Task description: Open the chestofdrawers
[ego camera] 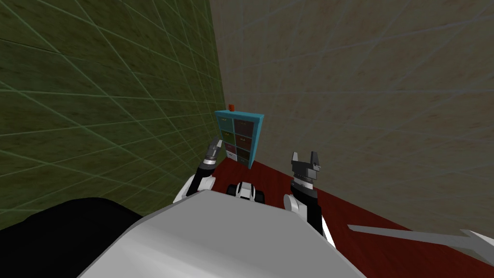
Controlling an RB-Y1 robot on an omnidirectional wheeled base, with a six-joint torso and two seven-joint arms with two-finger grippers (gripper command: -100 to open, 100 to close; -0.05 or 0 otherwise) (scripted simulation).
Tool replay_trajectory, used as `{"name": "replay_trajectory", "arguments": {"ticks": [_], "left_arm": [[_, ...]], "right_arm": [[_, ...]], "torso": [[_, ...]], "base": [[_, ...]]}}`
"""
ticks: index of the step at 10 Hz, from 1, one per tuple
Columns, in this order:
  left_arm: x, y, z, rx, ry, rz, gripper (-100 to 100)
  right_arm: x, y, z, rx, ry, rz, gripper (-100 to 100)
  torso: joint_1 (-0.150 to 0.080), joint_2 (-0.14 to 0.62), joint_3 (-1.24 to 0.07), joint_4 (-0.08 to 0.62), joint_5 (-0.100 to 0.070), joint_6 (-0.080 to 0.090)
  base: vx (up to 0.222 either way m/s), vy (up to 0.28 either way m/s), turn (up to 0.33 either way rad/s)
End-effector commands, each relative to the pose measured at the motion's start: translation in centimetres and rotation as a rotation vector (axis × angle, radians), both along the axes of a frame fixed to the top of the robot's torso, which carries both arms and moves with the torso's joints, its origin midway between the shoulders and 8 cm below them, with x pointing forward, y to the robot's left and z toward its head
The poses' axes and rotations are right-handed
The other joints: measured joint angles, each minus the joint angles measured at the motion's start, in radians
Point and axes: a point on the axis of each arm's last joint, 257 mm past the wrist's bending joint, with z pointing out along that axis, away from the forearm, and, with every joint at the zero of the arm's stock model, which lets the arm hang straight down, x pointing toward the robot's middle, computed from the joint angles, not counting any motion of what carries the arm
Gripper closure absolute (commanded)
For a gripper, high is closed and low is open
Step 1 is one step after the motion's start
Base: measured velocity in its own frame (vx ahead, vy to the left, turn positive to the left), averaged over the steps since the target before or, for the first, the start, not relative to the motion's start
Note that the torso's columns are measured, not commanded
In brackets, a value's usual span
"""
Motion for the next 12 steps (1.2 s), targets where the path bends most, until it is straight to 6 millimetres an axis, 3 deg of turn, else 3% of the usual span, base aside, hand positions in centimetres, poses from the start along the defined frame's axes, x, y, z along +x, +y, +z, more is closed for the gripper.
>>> {"name": "replay_trajectory", "arguments": {"ticks": [1, 12], "left_arm": [[1.0, -0.1, -2.1, 0.026, 0.042, -0.009, -100], [4.7, 0.1, -10.3, 0.031, 0.196, 0.003, -100]], "right_arm": [[0.0, 0.0, 0.0, 0.000, 0.000, 0.000, 0], [0.0, 0.0, 0.0, 0.000, 0.000, 0.000, 0]], "torso": [[0.000, 0.000, 0.000, 0.000, 0.000, 0.000], [0.000, 0.001, 0.000, 0.000, 0.000, 0.000]], "base": [[0.077, -0.017, -0.027], [0.070, -0.015, -0.025]]}}
